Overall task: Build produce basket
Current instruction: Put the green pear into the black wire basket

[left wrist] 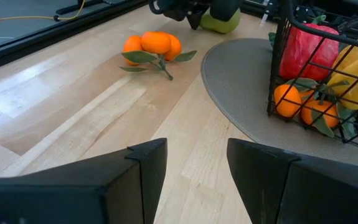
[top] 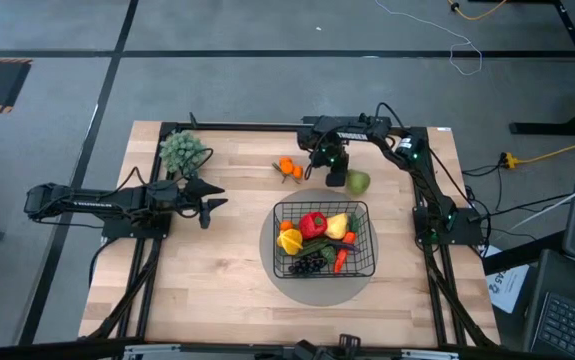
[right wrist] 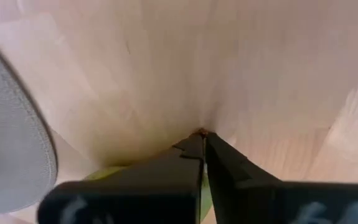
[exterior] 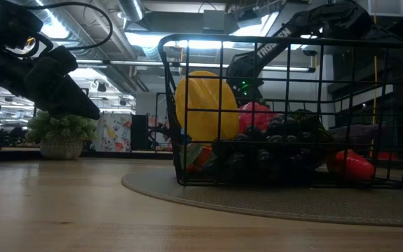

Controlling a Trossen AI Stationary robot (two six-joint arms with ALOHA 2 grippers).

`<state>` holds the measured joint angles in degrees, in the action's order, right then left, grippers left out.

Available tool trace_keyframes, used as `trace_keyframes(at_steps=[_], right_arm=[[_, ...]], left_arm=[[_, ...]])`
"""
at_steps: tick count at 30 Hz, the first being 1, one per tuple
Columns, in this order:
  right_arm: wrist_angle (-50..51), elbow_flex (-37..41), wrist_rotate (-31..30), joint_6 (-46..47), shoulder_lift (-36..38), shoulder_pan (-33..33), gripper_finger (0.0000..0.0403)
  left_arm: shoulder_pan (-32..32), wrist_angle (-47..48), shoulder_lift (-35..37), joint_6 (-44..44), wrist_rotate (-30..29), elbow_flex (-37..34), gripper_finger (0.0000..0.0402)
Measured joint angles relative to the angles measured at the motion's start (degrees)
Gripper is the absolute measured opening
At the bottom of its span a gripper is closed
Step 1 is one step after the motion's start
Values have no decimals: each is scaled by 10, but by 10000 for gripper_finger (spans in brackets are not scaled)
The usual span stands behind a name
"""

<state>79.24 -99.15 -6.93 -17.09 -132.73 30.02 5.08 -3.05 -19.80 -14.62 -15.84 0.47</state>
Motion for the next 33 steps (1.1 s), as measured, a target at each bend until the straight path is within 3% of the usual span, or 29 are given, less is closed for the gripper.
trace_keyframes(at_steps=[8,17,33], right_arm=[[31,-15,-51,18,-4,-13,1],[110,-109,-110,52,-1,-31,0],[108,-334,-95,48,5,-67,0]], left_arm=[[0,0,0,0,0,0,157],[0,0,0,0,0,0,157],[0,0,0,2,0,0,157]])
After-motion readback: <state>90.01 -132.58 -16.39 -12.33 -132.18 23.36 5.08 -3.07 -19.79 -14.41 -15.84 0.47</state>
